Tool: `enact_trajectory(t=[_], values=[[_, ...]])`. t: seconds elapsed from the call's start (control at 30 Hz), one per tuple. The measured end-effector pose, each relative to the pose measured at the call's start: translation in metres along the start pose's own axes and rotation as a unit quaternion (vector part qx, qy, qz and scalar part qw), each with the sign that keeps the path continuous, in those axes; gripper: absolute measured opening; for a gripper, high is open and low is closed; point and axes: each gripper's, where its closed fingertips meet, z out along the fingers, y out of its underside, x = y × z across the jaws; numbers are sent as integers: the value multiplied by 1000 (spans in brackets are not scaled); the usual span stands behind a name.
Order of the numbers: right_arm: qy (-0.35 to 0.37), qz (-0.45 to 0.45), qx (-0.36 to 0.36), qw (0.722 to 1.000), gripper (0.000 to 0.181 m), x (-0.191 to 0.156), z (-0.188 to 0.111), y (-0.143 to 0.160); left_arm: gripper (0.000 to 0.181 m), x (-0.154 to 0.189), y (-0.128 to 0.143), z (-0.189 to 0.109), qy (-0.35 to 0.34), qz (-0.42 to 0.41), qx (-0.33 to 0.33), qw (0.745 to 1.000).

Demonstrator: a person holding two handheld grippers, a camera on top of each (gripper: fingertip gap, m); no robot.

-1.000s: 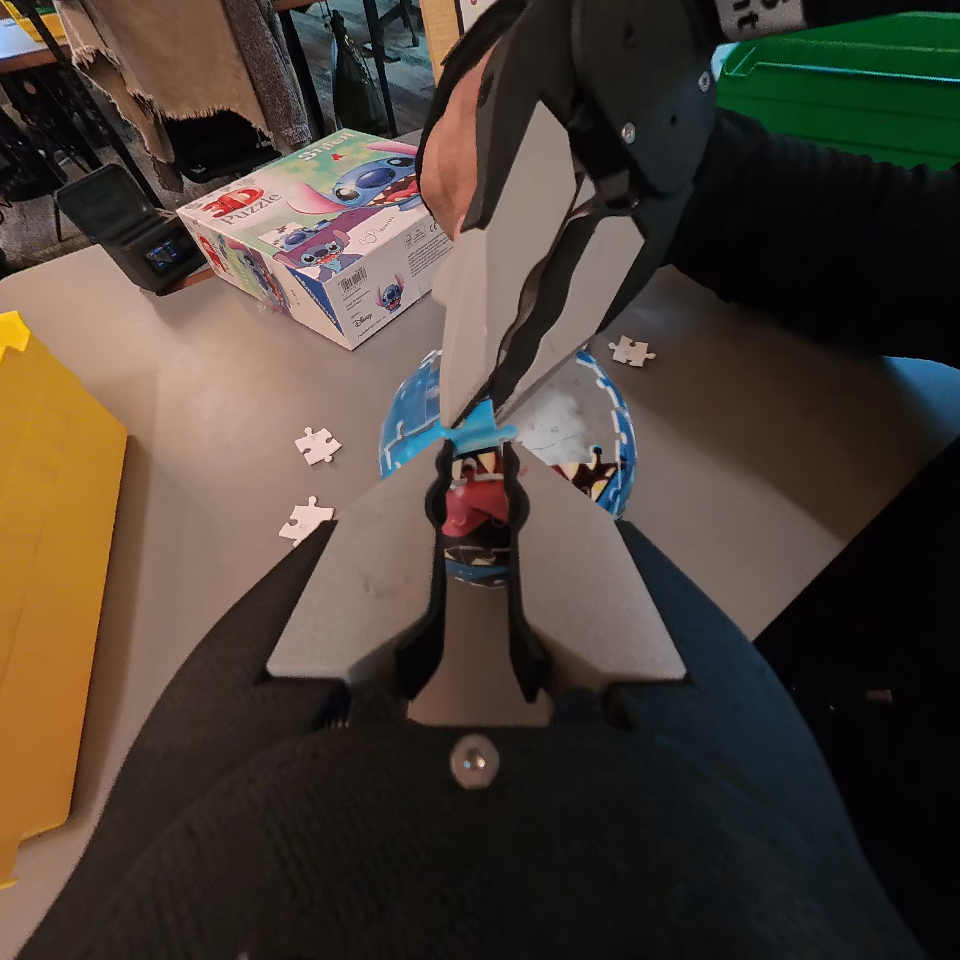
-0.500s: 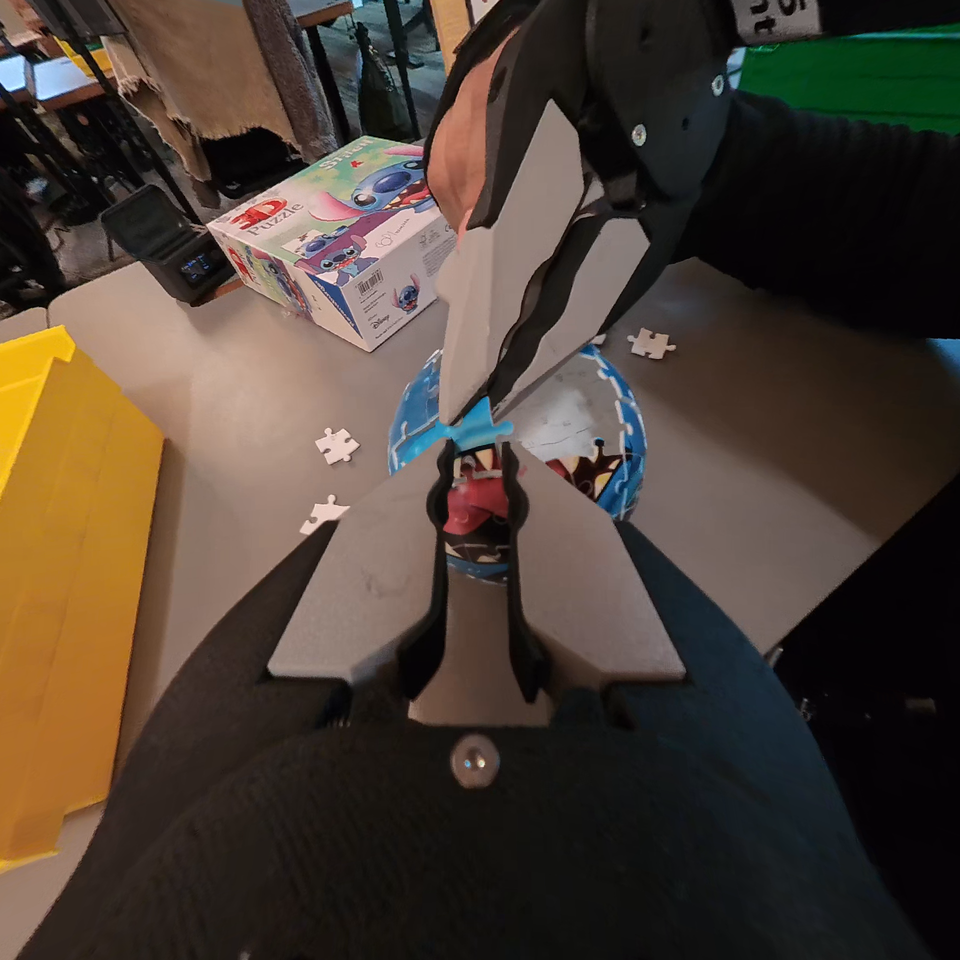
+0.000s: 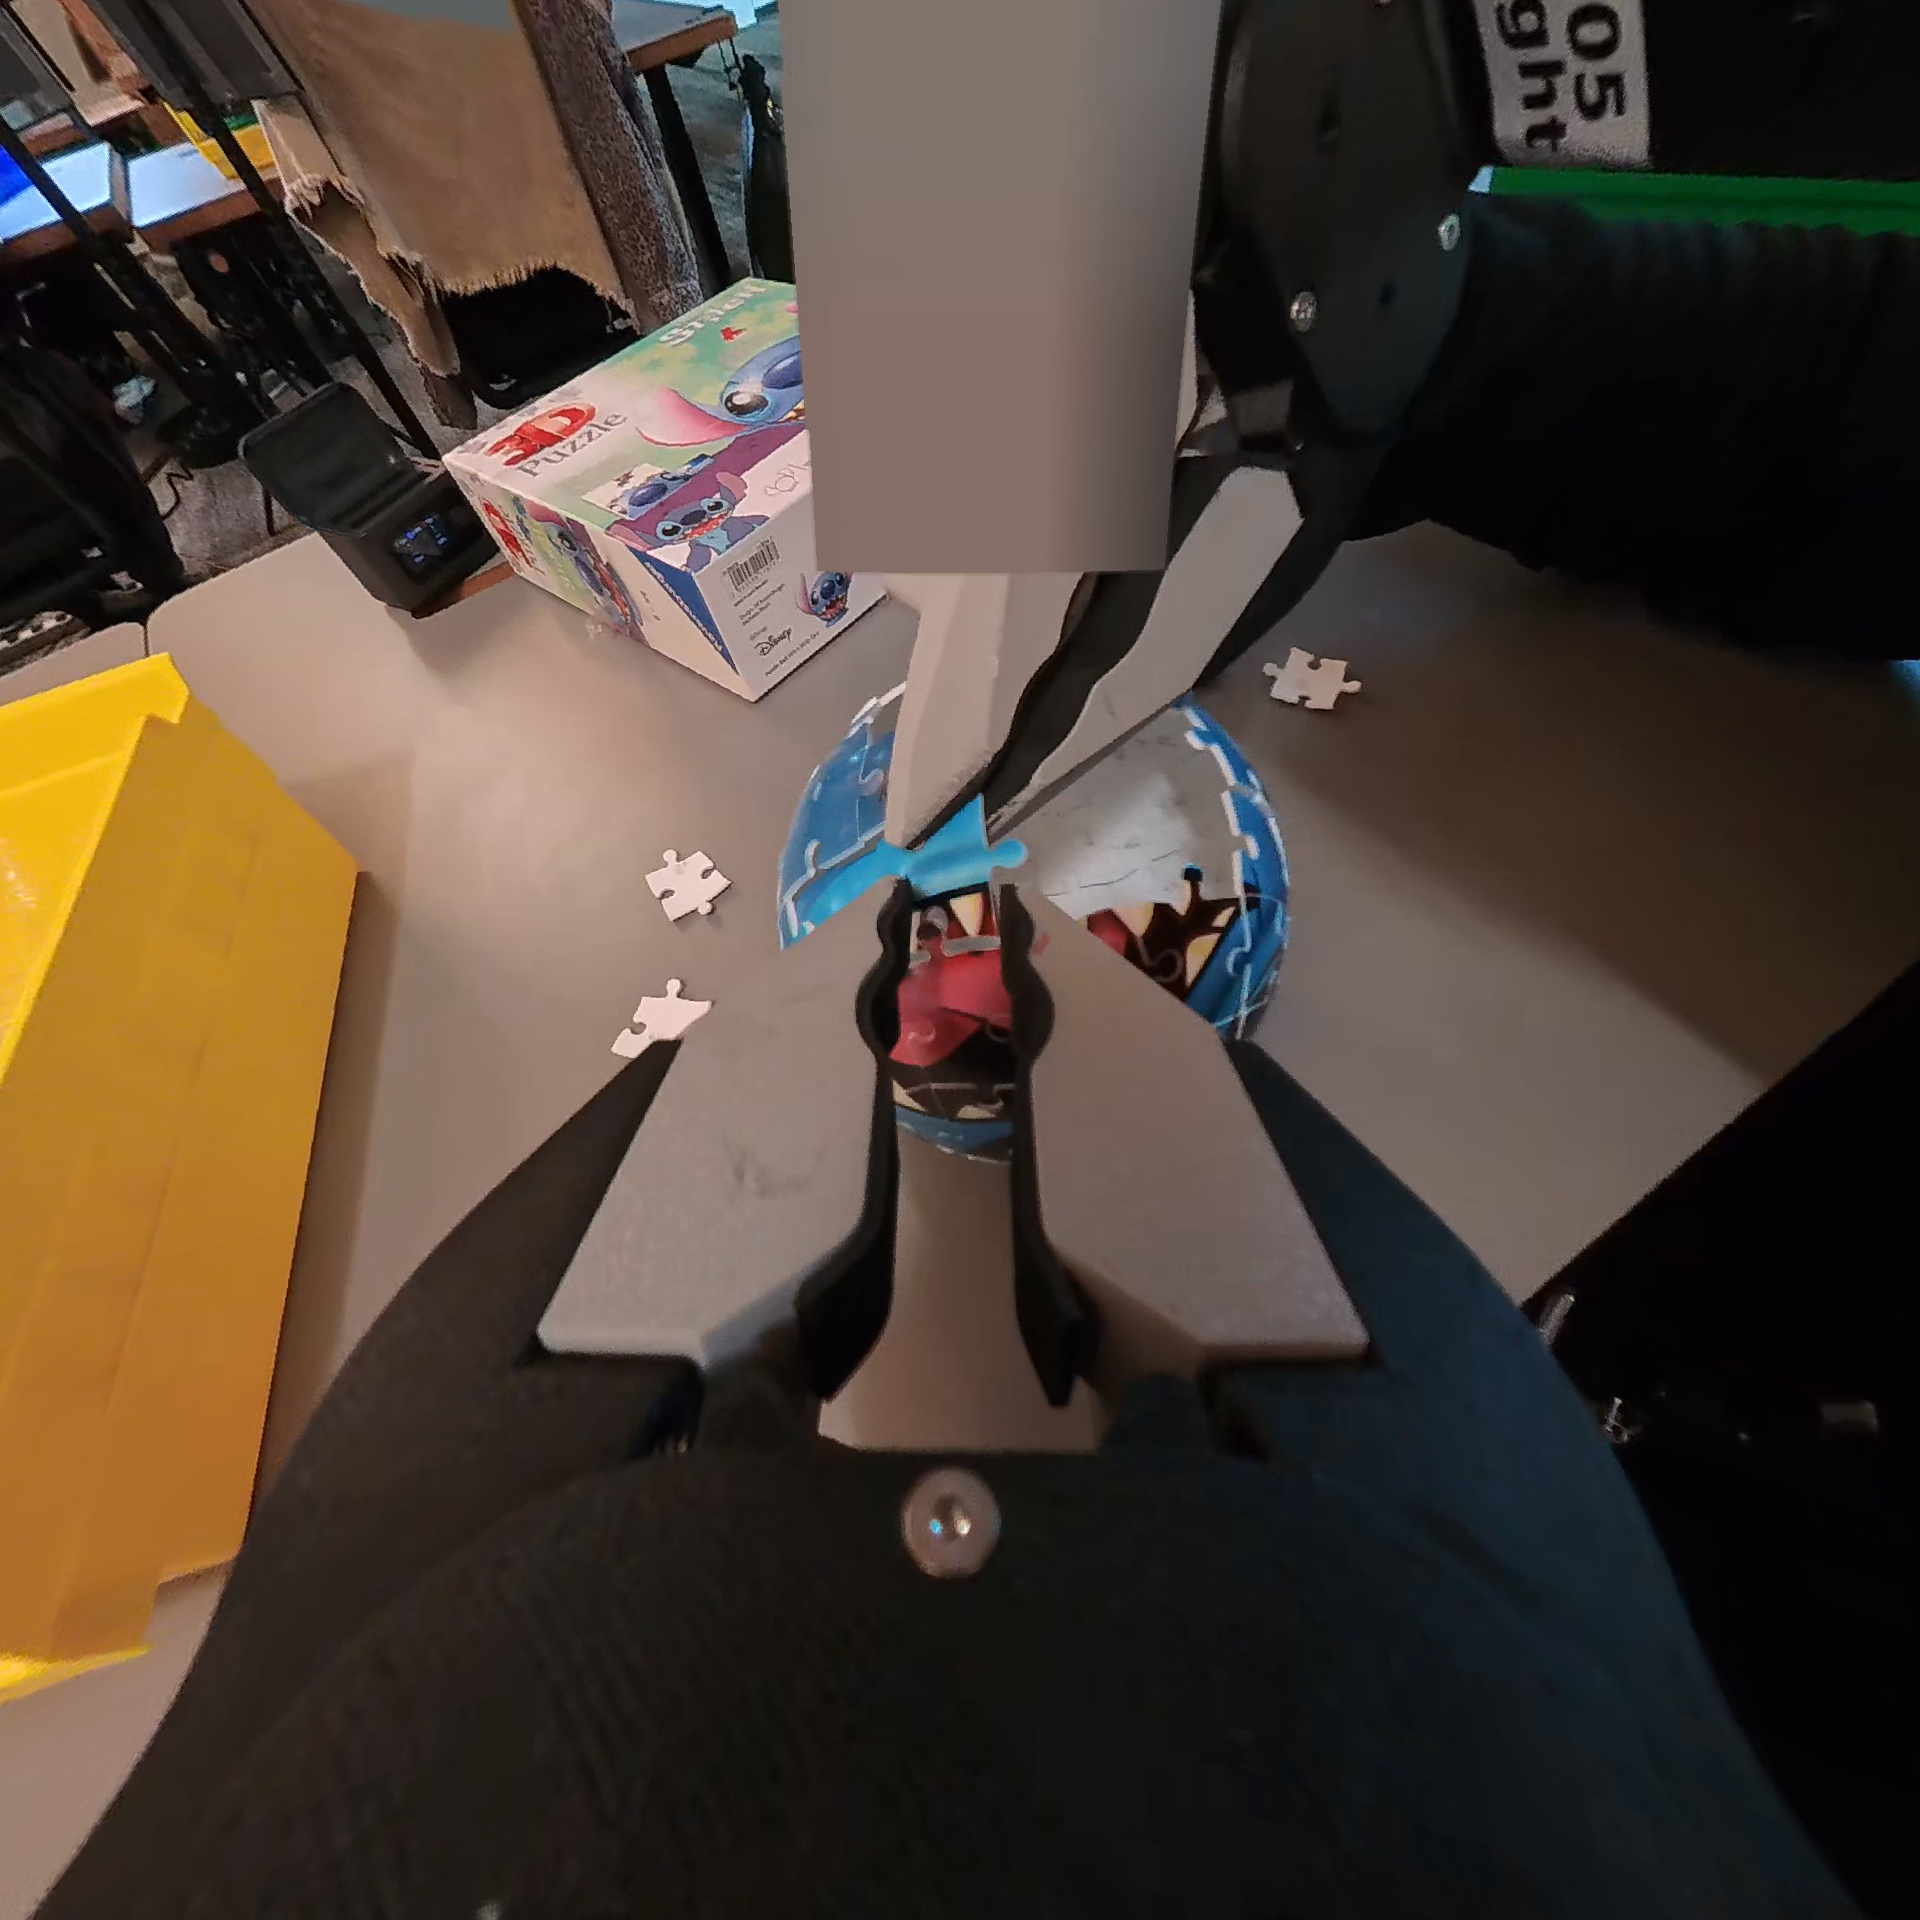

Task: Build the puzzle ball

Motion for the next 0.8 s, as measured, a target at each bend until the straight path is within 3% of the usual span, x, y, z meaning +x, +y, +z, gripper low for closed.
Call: enact_trajectory(t=[0.8], values=[[36, -31, -5, 999, 2, 5, 1, 1, 17, 0, -1, -9, 12, -6, 7, 1000]])
